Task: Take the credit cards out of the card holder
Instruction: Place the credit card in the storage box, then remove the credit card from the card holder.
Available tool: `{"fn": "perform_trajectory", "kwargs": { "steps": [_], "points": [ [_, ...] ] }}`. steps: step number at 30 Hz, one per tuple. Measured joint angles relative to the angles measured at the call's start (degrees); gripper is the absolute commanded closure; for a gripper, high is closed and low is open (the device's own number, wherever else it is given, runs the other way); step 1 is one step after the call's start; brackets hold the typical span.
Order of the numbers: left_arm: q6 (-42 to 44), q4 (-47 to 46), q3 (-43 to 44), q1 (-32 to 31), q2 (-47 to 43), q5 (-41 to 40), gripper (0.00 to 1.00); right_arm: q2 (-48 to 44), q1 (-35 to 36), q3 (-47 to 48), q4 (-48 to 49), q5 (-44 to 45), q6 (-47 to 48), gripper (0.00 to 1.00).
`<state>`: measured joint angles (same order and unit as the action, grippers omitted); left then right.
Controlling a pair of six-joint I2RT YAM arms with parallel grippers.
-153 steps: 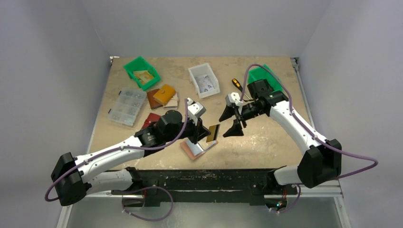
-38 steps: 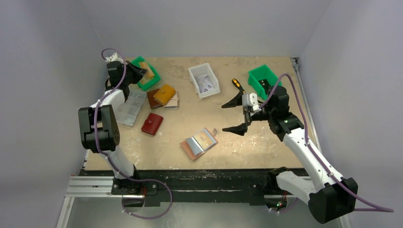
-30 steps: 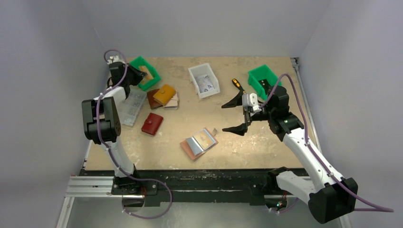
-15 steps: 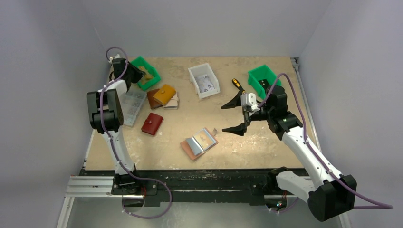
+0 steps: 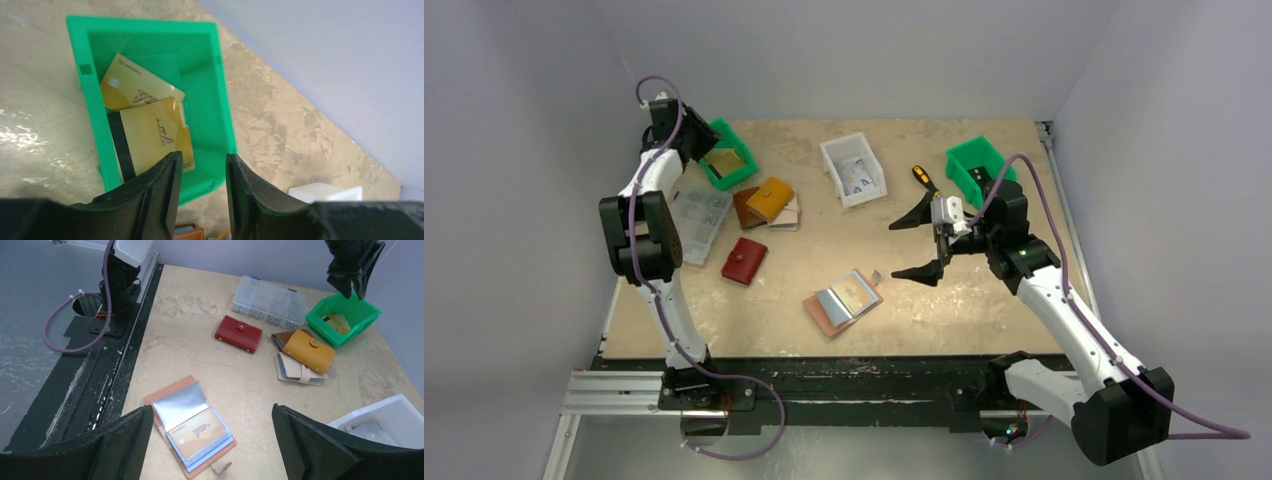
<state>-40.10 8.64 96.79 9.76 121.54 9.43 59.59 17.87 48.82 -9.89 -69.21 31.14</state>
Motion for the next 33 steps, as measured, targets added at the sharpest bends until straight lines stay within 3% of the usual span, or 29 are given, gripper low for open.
{"fn": "perform_trajectory", "kwargs": {
  "steps": [5, 7, 9, 11, 12, 18, 21, 24, 29, 33],
  "points": [
    [3.4, 0.5, -3.8, 0.0, -10.2, -0.9, 0.59, -0.4, -0.4, 0.0, 0.0, -0.5, 0.0, 0.01],
    [4.5, -0.7, -8.1, 0.0, -16.7, -0.7, 0.54, -0.6, -0.7, 0.0, 0.1, -0.7, -0.1, 0.01],
    [5.3, -3.1, -14.1, 0.0, -24.0, -0.1, 0.36, -0.8, -0.7, -0.2, 0.4, -0.8, -0.5, 0.01],
    [5.4, -5.5, -20.8, 0.0, -31.4, 0.5, 0.06, -0.8, -0.7, -0.4, 0.6, -0.8, -0.8, 0.01],
    [5.1, -7.2, -25.0, 0.0, -35.7, 0.7, 0.01, -0.8, -0.7, -0.6, 0.6, -0.8, -1.0, 0.01],
    [-0.9, -10.6, -44.9, 0.3, -57.4, 3.4, 0.07, 0.6, -0.7, -0.7, 0.6, -0.4, -1.7, 0.01],
    [-4.6, -12.7, -52.9, 0.3, -64.9, 10.3, 0.18, 2.4, -0.6, -0.7, 0.4, 0.8, -1.8, 0.01],
    [-7.4, -13.1, -57.7, -1.0, -68.4, 17.1, 0.20, 4.5, 0.8, -0.8, -0.3, 3.7, -1.6, 0.02],
    [-9.0, -8.0, -63.2, -15.2, -76.6, 17.9, 0.33, 6.9, 5.3, -3.9, -3.5, 8.7, -0.6, 0.10],
    [-12.1, -7.6, -68.5, -27.7, -84.1, 13.5, 0.38, 9.3, 7.2, -4.3, -3.4, 11.3, -2.6, 0.19]
  ]
}}
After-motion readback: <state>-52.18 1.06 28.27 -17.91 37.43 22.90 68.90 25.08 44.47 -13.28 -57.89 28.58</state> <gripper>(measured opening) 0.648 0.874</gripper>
